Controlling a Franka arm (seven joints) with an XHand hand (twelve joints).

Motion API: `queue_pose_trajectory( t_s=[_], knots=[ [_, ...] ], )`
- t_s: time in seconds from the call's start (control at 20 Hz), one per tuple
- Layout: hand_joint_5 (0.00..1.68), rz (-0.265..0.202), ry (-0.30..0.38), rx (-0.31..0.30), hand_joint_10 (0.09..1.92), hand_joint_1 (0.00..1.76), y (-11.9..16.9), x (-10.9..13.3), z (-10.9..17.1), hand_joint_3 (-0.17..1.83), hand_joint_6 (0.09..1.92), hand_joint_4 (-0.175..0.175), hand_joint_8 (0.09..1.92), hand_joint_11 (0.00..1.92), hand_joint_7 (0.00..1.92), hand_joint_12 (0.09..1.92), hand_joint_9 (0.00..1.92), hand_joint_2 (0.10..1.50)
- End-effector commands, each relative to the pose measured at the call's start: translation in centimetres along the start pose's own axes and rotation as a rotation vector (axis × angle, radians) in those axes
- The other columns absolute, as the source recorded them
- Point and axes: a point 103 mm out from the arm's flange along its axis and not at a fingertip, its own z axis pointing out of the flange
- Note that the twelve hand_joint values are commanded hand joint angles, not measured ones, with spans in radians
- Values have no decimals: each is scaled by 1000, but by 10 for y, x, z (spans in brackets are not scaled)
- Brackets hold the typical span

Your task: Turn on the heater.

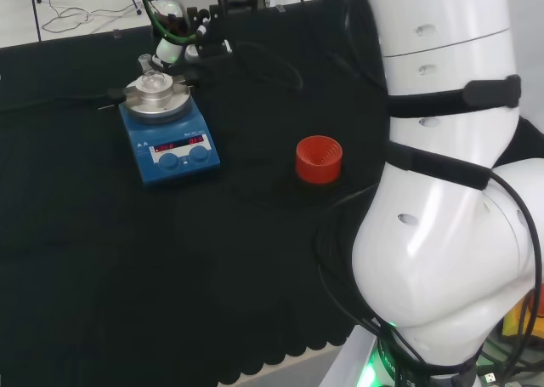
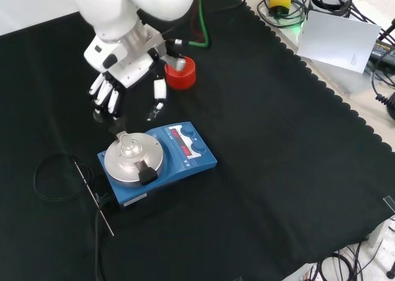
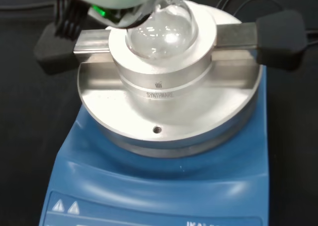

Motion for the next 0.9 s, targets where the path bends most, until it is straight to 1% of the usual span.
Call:
queue_pose_trajectory(
  t_s=[0.05,0.2,0.4,0.45,0.55,0.6,0.65,0.8,0.9],
  knots=[
    [686,50,-23,-88,663,904,-47,3,-31,649,809,-25,701,251,256,1365,512,607],
    [686,61,-22,-91,665,902,-62,9,-33,648,807,-25,703,251,257,1366,511,609],
    [671,74,-19,-83,668,899,-83,18,-24,646,799,-26,705,253,261,1367,515,611],
    [665,76,-15,-85,670,898,-89,19,-21,646,796,-26,708,255,268,1368,519,613],
    [650,74,4,-115,672,894,-101,24,-13,644,791,-28,716,273,309,1364,547,620],
    [648,74,5,-112,667,894,-108,28,-8,642,792,-31,716,299,341,1355,576,629],
    [650,76,8,-104,655,896,-113,31,-2,642,792,-33,714,332,379,1343,615,637],
    [631,87,14,-51,601,906,-129,41,18,650,780,-40,704,423,510,1313,755,651],
    [604,88,19,-37,580,911,-138,48,30,658,765,-43,710,480,612,1299,860,654]
  ],
)
